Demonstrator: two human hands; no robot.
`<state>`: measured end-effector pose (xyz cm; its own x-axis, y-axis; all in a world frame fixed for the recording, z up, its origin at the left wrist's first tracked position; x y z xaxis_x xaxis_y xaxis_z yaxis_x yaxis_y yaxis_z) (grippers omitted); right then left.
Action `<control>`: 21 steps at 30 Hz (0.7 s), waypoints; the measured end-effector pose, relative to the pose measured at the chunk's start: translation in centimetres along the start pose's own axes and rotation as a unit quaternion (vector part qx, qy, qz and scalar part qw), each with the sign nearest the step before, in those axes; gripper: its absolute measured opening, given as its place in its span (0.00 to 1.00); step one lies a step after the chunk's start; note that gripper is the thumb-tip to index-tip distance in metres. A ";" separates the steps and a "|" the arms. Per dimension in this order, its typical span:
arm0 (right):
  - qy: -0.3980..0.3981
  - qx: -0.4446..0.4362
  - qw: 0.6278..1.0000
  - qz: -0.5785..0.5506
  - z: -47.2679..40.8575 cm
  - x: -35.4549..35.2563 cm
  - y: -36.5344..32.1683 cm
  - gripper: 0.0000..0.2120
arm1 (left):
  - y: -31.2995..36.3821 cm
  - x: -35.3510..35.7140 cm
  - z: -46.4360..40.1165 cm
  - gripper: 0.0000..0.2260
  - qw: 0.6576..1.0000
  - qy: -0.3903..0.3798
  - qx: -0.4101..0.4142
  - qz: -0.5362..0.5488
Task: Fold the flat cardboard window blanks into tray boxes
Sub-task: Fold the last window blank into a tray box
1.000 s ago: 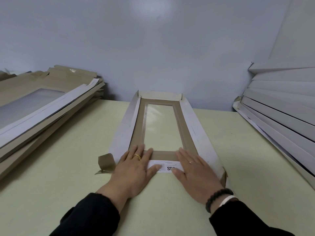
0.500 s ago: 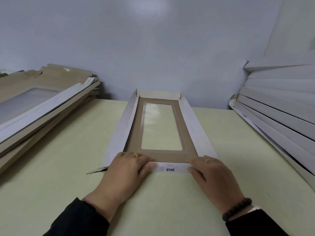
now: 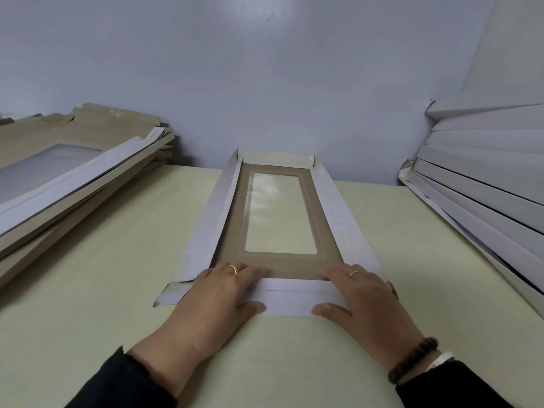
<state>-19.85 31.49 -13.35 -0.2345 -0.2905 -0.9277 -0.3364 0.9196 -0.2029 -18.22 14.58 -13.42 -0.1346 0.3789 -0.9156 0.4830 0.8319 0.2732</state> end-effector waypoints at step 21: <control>0.128 -0.077 0.986 0.070 0.8 -3.2 -3.3 0.20 | 3.8 -2.2 -0.1 0.20 0.986 0.009 0.071 -0.152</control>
<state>-17.27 29.60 -9.99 -0.5039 -0.2394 -0.8299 -0.4140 0.9102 -0.0112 -16.18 16.97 -10.31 -0.3067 0.1297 -0.9429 0.5335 0.8438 -0.0574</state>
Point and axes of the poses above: each hand's wrist, its own z-axis away from the middle knuckle, its own x-axis out of the palm, y = z × x, the point moved 8 cm from there along -z, towards the middle knuckle, and after that the axes turned 10 degrees about x, right-handed, at the moved point
